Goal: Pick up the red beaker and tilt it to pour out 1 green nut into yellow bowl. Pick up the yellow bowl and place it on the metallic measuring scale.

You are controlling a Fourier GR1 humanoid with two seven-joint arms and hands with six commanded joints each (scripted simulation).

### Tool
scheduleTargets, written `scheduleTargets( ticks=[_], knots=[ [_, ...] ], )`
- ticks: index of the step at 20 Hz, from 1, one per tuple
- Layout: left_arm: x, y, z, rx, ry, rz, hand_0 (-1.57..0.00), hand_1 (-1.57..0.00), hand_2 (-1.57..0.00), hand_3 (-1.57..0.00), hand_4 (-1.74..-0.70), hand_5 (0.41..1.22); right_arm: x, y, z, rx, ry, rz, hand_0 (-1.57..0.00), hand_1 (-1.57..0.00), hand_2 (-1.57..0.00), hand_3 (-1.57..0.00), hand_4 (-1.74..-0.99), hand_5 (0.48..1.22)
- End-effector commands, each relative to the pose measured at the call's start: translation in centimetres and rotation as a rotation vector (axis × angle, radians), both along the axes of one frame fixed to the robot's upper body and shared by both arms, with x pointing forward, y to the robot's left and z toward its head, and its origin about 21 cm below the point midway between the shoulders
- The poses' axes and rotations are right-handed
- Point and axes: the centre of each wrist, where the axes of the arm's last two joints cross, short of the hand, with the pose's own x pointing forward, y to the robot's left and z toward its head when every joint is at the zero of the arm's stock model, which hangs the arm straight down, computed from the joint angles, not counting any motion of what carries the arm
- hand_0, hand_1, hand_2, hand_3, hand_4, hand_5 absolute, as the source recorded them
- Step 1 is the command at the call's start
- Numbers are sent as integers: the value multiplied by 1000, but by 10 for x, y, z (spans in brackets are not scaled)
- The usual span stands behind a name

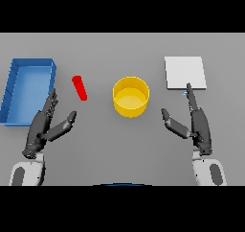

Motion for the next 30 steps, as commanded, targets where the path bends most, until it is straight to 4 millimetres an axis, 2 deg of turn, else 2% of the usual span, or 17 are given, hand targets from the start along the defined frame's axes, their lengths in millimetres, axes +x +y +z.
scheduleTargets(
  ticks=[1,5,10,16,20,24,26,29,30],
  knots=[
    [4,-1,-4,5,-4,-9,1,1,1,1,-1163,604,-3,-1,-2,18,3,8,1,1,1,1,-1212,607],
    [31,-13,-17,20,6,-25,1,1,1,1,-1219,622,-1,2,-1,6,-2,24,1,1,1,1,-1246,627],
    [60,-21,-30,49,10,-32,1,1,1,1,-1248,650,1,-4,4,34,-15,30,1,1,1,1,-1280,634],
    [91,-23,-29,62,3,-30,1,1,1,1,-1280,682,-1,-2,0,18,-9,22,1,1,1,1,-1266,635],
    [101,-31,-32,76,6,-49,1,1,1,1,-1298,691,0,-4,6,21,-26,29,1,1,1,1,-1272,644],
    [117,-37,-30,75,32,-37,1,1,1,1,-1289,683,-3,-8,0,31,-7,22,1,1,1,1,-1269,642],
    [121,-38,-30,71,32,-47,1,1,1,1,-1289,683,-1,-4,1,32,-12,20,1,1,1,1,-1265,638],
    [127,-38,-30,45,12,-58,1,1,1,1,-1320,692,-2,-13,3,20,-19,11,1,1,1,1,-1264,640],
    [130,-38,-30,39,14,-61,1,1,1,1,-1329,695,0,-10,1,23,-12,17,1,1,1,1,-1264,640]
  ],
)
